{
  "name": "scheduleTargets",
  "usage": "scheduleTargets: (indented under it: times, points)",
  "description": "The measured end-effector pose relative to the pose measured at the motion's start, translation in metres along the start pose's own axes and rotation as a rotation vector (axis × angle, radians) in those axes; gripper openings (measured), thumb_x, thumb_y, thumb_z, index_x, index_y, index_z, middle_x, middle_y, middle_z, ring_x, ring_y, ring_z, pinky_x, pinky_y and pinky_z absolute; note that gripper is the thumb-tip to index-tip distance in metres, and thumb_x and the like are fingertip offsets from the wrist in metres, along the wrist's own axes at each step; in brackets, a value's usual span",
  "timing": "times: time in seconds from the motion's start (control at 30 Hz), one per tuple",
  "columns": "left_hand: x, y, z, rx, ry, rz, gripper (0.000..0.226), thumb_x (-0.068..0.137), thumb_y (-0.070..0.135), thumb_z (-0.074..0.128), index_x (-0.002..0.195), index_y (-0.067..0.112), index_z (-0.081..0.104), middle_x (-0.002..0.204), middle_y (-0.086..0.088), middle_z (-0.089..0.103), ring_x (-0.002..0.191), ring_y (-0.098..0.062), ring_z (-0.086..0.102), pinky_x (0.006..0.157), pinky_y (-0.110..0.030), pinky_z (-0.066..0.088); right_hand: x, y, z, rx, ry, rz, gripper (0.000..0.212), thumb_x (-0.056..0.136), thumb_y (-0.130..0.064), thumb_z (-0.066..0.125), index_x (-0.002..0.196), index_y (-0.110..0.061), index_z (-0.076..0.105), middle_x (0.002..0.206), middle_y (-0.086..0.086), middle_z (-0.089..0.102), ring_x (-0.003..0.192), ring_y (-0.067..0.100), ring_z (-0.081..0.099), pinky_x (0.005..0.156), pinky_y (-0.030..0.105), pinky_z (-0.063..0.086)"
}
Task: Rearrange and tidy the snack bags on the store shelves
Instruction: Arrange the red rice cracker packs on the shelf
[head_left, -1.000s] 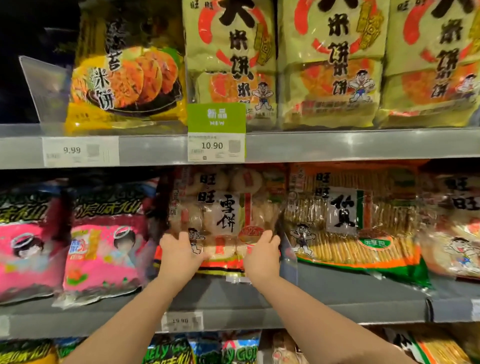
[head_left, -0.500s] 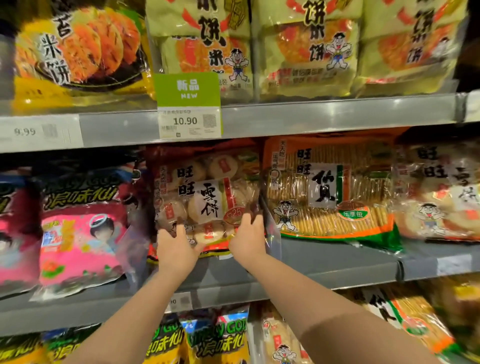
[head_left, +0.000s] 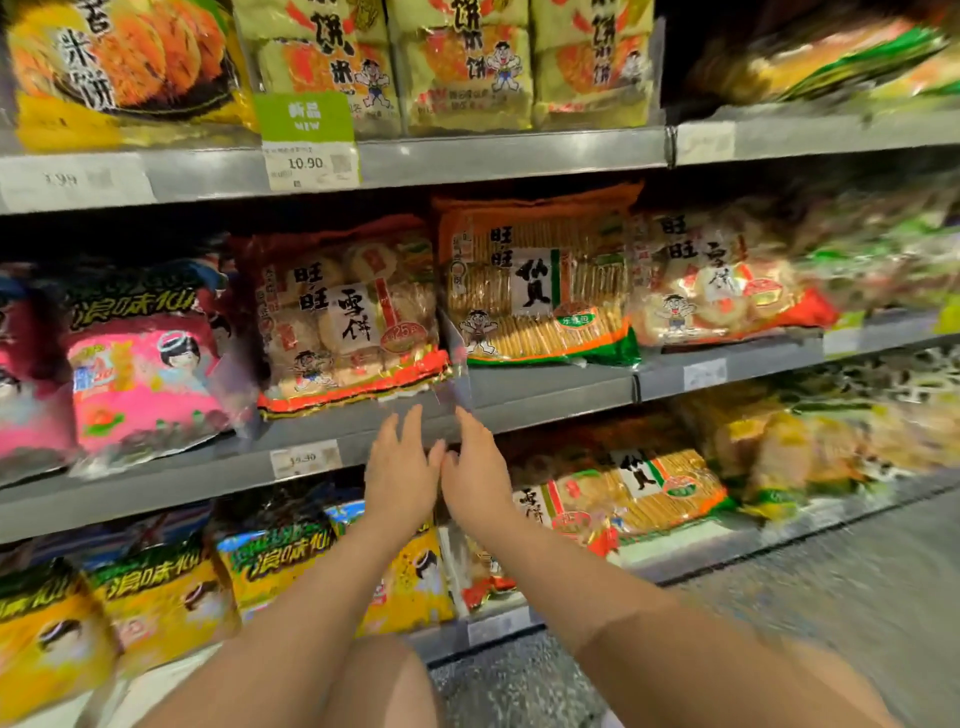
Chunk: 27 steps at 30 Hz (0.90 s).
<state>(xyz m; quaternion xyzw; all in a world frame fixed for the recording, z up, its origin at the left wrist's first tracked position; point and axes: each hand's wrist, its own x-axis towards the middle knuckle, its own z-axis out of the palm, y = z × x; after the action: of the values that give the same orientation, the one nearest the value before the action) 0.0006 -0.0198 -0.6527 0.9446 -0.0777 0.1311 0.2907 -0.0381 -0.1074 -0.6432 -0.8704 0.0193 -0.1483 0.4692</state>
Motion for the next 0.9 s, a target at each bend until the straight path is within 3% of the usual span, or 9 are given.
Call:
scheduleTargets:
  times: [0.13,0.33,0.47,0.57,0.73,0.8,0.9]
  points:
    - [-0.035,0.016,0.026,-0.068,-0.069,0.028,0.049,0.098,0.03,0.041,0.144,0.016,0.031,0.141,-0.013,0.04,0.127,-0.031,0.042,0.099,-0.039,0.038,-0.032,0.032,-0.02,0.003,-0.021,0.068,0.049,0.099,-0.018,0.039,0.147,-0.017,0.028,0.148,0.004,0.04,0.131,0.02,0.043,0.102,0.029,0.037]
    - [-0.043,0.032,0.064,-0.039,-0.131,0.07,0.049,0.098,0.031,0.039,0.143,0.016,0.031,0.14,-0.012,0.042,0.123,-0.031,0.047,0.094,-0.038,0.041,-0.035,0.075,-0.038,-0.029,0.01,0.119,0.048,0.098,-0.023,0.041,0.145,-0.018,0.031,0.143,0.005,0.046,0.128,0.02,0.047,0.1,0.027,0.037]
    - [-0.024,0.04,0.099,0.099,-0.25,0.086,0.036,0.099,0.03,0.034,0.13,0.017,0.044,0.123,-0.011,0.059,0.111,-0.032,0.056,0.084,-0.039,0.046,-0.014,0.107,-0.046,-0.063,0.008,0.152,0.046,0.098,-0.023,0.041,0.143,-0.017,0.035,0.138,0.004,0.052,0.122,0.02,0.051,0.095,0.027,0.039]
    - [-0.005,0.045,0.126,0.166,-0.311,0.092,0.031,0.099,0.031,0.033,0.12,0.017,0.051,0.112,-0.011,0.067,0.105,-0.032,0.059,0.079,-0.038,0.047,0.007,0.136,-0.053,-0.155,-0.05,0.192,0.042,0.098,-0.024,0.04,0.139,-0.015,0.04,0.133,0.007,0.056,0.119,0.024,0.054,0.094,0.032,0.041]
    - [0.033,0.036,0.177,0.189,-0.252,0.109,0.038,0.097,0.041,0.034,0.125,0.018,0.045,0.107,-0.01,0.067,0.098,-0.034,0.061,0.076,-0.04,0.049,0.049,0.194,-0.056,-0.317,-0.1,0.292,0.042,0.098,-0.033,0.04,0.137,-0.018,0.04,0.129,0.008,0.06,0.11,0.03,0.06,0.099,0.043,0.043]
    - [0.045,0.029,0.198,0.266,-0.289,0.083,0.039,0.097,0.043,0.031,0.123,0.016,0.043,0.105,-0.012,0.066,0.096,-0.035,0.061,0.075,-0.04,0.048,0.065,0.223,-0.053,-0.359,-0.117,0.351,0.044,0.097,-0.037,0.041,0.136,-0.018,0.04,0.126,0.009,0.061,0.116,0.031,0.057,0.105,0.047,0.038]
    - [0.058,0.011,0.229,0.357,-0.363,0.056,0.039,0.098,0.043,0.03,0.118,0.012,0.042,0.103,-0.015,0.065,0.094,-0.036,0.062,0.071,-0.038,0.046,0.084,0.264,-0.047,-0.463,-0.164,0.433,0.048,0.095,-0.044,0.043,0.136,-0.019,0.039,0.128,0.014,0.058,0.121,0.032,0.052,0.099,0.047,0.045]
